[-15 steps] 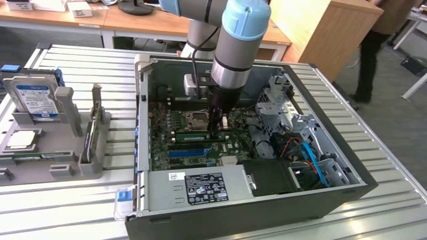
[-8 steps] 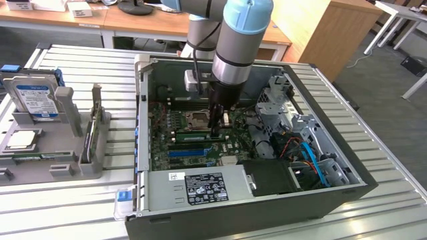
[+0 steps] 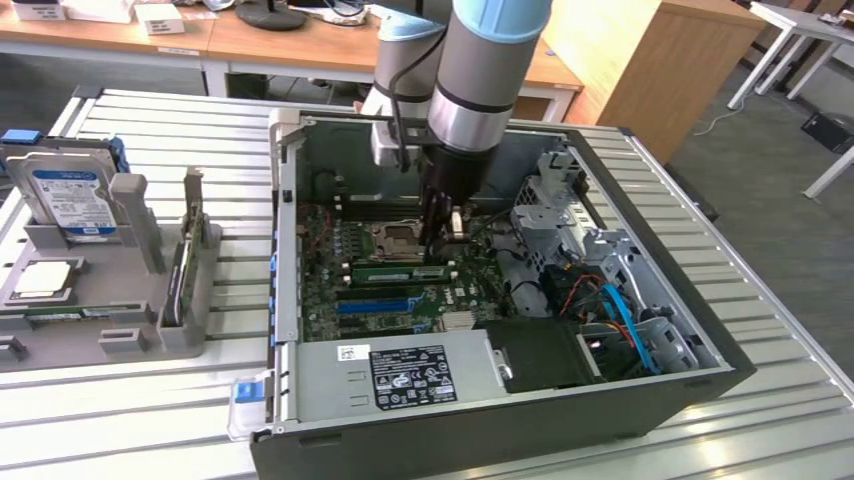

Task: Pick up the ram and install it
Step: 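Insert the ram into the slot, then press down the ram until it locks into place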

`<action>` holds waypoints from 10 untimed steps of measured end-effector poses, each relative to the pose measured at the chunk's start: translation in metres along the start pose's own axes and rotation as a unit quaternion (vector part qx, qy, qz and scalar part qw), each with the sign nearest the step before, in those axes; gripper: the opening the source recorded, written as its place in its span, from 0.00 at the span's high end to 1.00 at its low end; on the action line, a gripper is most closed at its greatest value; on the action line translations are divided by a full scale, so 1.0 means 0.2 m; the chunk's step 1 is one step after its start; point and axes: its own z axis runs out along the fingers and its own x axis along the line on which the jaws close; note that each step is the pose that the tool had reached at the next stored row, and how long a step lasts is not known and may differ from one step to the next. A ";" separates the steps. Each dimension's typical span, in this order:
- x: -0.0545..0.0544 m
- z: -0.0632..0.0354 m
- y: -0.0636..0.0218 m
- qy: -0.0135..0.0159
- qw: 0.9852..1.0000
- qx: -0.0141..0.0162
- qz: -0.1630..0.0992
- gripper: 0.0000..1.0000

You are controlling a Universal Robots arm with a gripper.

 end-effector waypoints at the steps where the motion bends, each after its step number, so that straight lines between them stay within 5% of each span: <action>1: 0.00 -0.013 0.000 0.000 1.000 0.000 0.000 0.63; 10: 0.00 -0.061 0.000 0.000 1.000 0.000 0.000 0.63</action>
